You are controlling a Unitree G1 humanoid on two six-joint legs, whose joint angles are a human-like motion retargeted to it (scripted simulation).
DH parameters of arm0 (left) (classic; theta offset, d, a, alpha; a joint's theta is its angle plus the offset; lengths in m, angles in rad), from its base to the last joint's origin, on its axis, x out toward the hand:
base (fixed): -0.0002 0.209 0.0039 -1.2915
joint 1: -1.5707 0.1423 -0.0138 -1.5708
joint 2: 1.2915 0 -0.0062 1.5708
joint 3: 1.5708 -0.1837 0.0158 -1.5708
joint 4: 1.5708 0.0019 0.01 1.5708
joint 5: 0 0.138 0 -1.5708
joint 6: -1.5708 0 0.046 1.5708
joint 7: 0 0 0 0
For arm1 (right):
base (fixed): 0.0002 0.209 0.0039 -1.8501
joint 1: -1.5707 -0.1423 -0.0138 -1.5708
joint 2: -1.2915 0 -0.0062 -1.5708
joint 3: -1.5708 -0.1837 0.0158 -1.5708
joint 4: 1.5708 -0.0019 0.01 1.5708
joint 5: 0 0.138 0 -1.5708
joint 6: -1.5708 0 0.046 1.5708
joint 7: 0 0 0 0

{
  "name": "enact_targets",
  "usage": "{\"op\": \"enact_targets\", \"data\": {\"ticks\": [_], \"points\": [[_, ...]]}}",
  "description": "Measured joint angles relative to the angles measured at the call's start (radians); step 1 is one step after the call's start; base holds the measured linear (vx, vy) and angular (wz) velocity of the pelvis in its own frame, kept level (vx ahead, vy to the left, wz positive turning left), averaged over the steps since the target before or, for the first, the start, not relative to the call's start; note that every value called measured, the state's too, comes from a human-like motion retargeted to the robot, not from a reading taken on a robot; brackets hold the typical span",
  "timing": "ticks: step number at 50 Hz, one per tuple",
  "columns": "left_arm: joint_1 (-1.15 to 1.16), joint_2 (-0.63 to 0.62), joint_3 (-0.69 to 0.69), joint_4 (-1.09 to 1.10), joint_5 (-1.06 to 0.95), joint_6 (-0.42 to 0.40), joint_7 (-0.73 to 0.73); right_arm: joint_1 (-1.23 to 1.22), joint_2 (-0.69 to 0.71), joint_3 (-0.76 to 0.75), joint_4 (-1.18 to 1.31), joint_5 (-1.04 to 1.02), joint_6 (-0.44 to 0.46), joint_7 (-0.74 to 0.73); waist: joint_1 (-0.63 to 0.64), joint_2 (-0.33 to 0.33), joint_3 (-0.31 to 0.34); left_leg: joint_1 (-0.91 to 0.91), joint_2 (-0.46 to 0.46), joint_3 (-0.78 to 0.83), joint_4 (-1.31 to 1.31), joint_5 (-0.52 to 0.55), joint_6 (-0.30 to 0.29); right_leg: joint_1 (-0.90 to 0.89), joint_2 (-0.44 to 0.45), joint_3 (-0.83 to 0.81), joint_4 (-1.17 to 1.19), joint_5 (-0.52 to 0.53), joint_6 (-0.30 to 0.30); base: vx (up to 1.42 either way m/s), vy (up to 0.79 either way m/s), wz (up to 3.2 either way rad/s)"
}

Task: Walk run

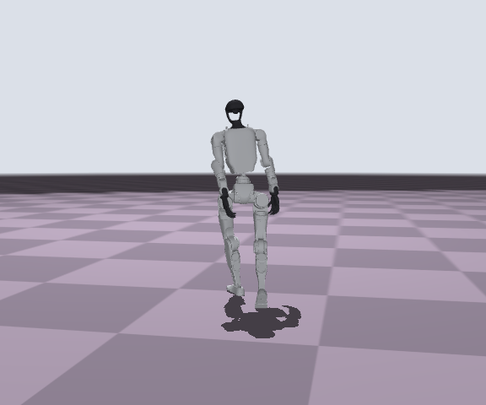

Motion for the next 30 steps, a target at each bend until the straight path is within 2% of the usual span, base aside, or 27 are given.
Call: {"op": "enact_targets", "data": {"ticks": [2,3,5,6,7,8,10,12,14,17,22,23,25,26,27,28,30], "points": [[-0.032,0.008,-0.009,0.000,-0.052,-0.001,-0.015,0.037,0.026,0.017,0.034,-0.022,0.021,-0.034,-0.021,0.005,-0.011,0.002,-0.001,-0.083,0.058,-0.031,0.014,-0.025,0.013,0.038,0.116,0.178,0.090,1.02,0.06,0.29],[-0.060,0.015,-0.019,0.000,-0.074,-0.002,-0.020,0.050,0.035,0.026,0.054,-0.021,0.026,-0.046,-0.045,0.026,-0.010,0.024,0.012,-0.098,0.079,-0.055,0.010,-0.055,0.054,0.070,0.200,0.245,0.124,1.04,0.07,0.87],[-0.129,0.032,-0.050,0.000,-0.107,-0.010,-0.018,0.066,0.035,0.037,0.098,-0.012,0.032,-0.046,-0.084,0.050,0.002,0.090,0.003,-0.105,0.089,-0.097,0.012,-0.149,0.112,0.106,0.455,0.290,0.176,0.95,0.05,1.03],[-0.166,0.039,-0.068,-0.008,-0.118,-0.020,-0.015,0.073,0.039,0.035,0.104,-0.017,0.040,-0.029,-0.081,0.076,-0.004,0.107,0.028,-0.123,0.084,-0.109,0.002,-0.183,0.143,0.111,0.481,0.289,0.167,0.80,0.04,0.08],[-0.201,0.044,-0.086,-0.020,-0.128,-0.031,-0.014,0.082,0.044,0.035,0.107,-0.023,0.048,-0.014,-0.059,0.092,-0.009,0.127,0.051,-0.115,0.079,-0.123,-0.007,-0.206,0.166,0.130,0.497,0.273,0.139,0.72,0.09,-1.42],[-0.231,0.045,-0.103,-0.044,-0.137,-0.043,-0.016,0.095,0.050,0.038,0.105,-0.031,0.055,0.000,0.002,0.086,-0.012,0.153,0.070,-0.054,0.077,-0.144,-0.015,-0.210,0.172,0.173,0.491,0.228,0.077,0.71,0.13,-1.74],[-0.293,0.050,-0.154,-0.099,-0.144,-0.070,-0.025,0.123,0.061,0.024,0.095,-0.023,0.059,0.002,0.039,0.106,-0.003,0.212,0.087,-0.020,0.066,-0.167,-0.029,-0.258,0.179,0.230,0.516,0.123,0.042,0.69,0.17,0.51],[-0.360,0.052,-0.224,-0.159,-0.145,-0.096,-0.040,0.147,0.072,-0.006,0.089,0.024,0.032,-0.003,-0.182,0.195,0.016,0.244,0.048,-0.253,0.046,-0.142,-0.029,-0.416,0.141,0.072,0.594,-0.021,0.064,0.67,0.12,4.52],[-0.413,0.060,-0.261,-0.214,-0.132,-0.123,-0.051,0.172,0.070,-0.002,0.093,0.047,0.024,-0.017,-0.192,0.195,0.014,0.292,0.027,-0.249,0.022,-0.153,-0.027,-0.446,0.110,0.131,0.481,-0.085,0.059,0.80,0.04,1.64],[-0.499,0.085,-0.320,-0.280,-0.116,-0.160,-0.073,0.199,0.071,-0.023,0.106,0.044,0.044,-0.016,-0.249,0.184,0.025,0.365,-0.019,-0.312,-0.002,-0.170,-0.029,-0.493,0.028,0.166,0.273,-0.107,0.081,0.62,-0.03,1.56],[-0.608,0.130,-0.362,-0.346,-0.084,-0.212,-0.093,0.221,0.080,-0.038,0.108,0.023,0.073,-0.002,-0.297,0.138,0.056,0.497,-0.078,-0.391,-0.020,-0.214,-0.038,-0.551,-0.073,0.211,-0.062,-0.192,0.062,0.78,-0.16,1.19],[-0.619,0.134,-0.365,-0.352,-0.080,-0.220,-0.089,0.223,0.081,-0.040,0.108,0.020,0.073,-0.007,-0.298,0.136,0.059,0.520,-0.081,-0.408,-0.021,-0.221,-0.042,-0.564,-0.076,0.207,-0.122,-0.209,0.076,0.83,-0.21,0.71],[-0.629,0.139,-0.364,-0.355,-0.074,-0.230,-0.075,0.224,0.078,-0.042,0.108,0.015,0.070,-0.016,-0.287,0.131,0.064,0.561,-0.089,-0.423,-0.022,-0.232,-0.046,-0.580,-0.081,0.193,-0.222,-0.259,0.189,0.69,-0.16,0.36],[-0.626,0.139,-0.361,-0.350,-0.074,-0.231,-0.068,0.221,0.074,-0.044,0.108,0.015,0.070,-0.019,-0.279,0.129,0.065,0.576,-0.093,-0.426,-0.017,-0.235,-0.051,-0.584,-0.092,0.159,-0.225,-0.261,0.199,0.60,-0.12,0.24],[-0.622,0.137,-0.357,-0.343,-0.074,-0.232,-0.062,0.217,0.069,-0.047,0.108,0.014,0.071,-0.020,-0.276,0.127,0.066,0.590,-0.098,-0.431,-0.011,-0.235,-0.055,-0.588,-0.092,0.160,-0.217,-0.261,0.195,0.77,-0.17,0.40],[-0.613,0.135,-0.352,-0.332,-0.076,-0.231,-0.058,0.211,0.062,-0.052,0.108,0.014,0.075,-0.020,-0.280,0.125,0.064,0.600,-0.107,-0.440,-0.002,-0.227,-0.061,-0.591,-0.073,0.230,-0.190,-0.257,0.166,0.90,-0.20,0.75],[-0.586,0.123,-0.345,-0.297,-0.073,-0.228,-0.055,0.203,0.049,-0.075,0.108,0.017,0.079,-0.023,-0.307,0.136,0.061,0.619,-0.106,-0.478,0.024,-0.192,-0.086,-0.584,-0.079,0.214,-0.124,-0.256,0.113,0.92,-0.18,1.37]]}}
